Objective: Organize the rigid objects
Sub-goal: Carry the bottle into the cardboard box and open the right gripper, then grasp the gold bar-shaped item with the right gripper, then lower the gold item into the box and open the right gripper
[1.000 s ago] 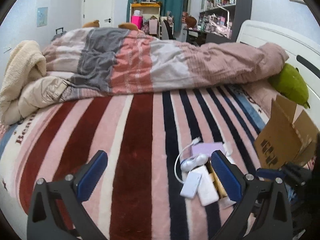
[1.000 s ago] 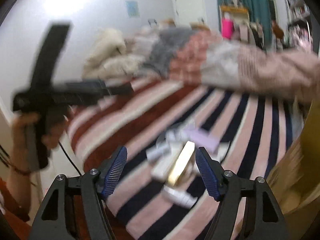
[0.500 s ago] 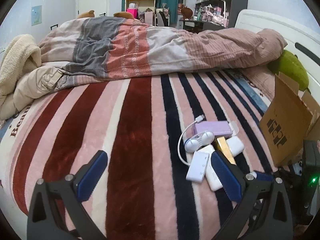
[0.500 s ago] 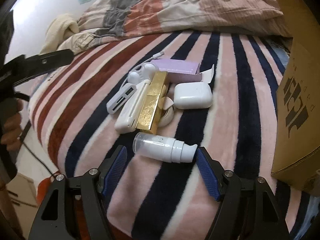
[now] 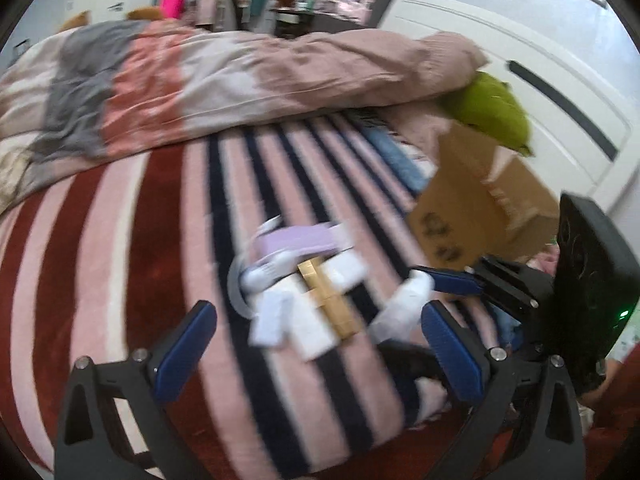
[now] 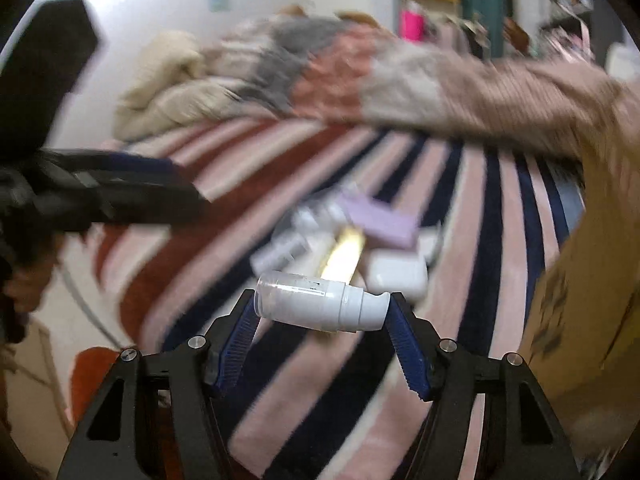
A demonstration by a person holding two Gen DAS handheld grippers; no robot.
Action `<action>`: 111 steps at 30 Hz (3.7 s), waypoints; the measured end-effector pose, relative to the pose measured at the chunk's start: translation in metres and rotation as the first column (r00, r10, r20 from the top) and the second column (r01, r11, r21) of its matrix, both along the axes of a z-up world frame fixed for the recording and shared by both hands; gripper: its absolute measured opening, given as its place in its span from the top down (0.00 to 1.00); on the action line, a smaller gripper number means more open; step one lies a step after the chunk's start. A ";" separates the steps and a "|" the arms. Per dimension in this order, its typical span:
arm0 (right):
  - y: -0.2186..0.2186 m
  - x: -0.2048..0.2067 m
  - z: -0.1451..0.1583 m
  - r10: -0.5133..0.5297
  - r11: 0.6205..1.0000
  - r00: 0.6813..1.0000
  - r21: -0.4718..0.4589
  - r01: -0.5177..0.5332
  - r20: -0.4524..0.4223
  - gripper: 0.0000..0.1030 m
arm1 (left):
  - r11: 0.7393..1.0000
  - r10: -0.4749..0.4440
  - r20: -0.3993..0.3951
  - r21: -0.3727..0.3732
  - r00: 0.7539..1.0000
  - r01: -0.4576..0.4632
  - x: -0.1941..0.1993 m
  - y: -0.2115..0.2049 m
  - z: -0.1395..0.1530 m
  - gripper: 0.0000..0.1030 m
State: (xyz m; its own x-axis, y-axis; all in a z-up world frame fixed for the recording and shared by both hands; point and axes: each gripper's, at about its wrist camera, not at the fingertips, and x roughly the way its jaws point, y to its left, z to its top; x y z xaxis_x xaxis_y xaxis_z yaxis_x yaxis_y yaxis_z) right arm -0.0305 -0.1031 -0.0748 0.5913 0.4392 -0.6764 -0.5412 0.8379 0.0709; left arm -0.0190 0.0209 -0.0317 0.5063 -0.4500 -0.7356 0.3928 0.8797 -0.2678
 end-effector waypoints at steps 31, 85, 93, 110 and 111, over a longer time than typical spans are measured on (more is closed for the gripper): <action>-0.197 0.067 0.075 -0.161 0.987 0.974 -0.048 0.155 -0.160 0.33 | 0.908 -0.416 -0.131 -0.015 0.900 0.418 0.104 -0.238 0.043 0.46; -0.025 0.045 -0.069 -0.081 0.987 0.952 -0.158 0.036 -0.294 0.79 | 0.982 0.174 -0.030 0.085 0.984 -0.171 0.019 0.033 -0.040 0.23; -0.012 0.032 -0.049 -0.038 0.981 0.982 -0.194 0.001 -0.186 0.87 | 0.987 0.146 -0.006 0.066 0.989 -0.146 0.013 0.026 -0.025 0.23; -0.057 0.016 0.097 0.141 0.986 0.984 0.077 -0.150 0.112 0.87 | 0.978 -0.146 0.059 -0.145 0.988 0.153 0.055 -0.085 0.068 0.64; -0.067 0.019 0.098 0.124 0.988 0.985 0.081 -0.134 0.121 0.87 | 0.971 -0.176 0.056 -0.155 0.983 0.183 0.060 -0.098 0.070 0.72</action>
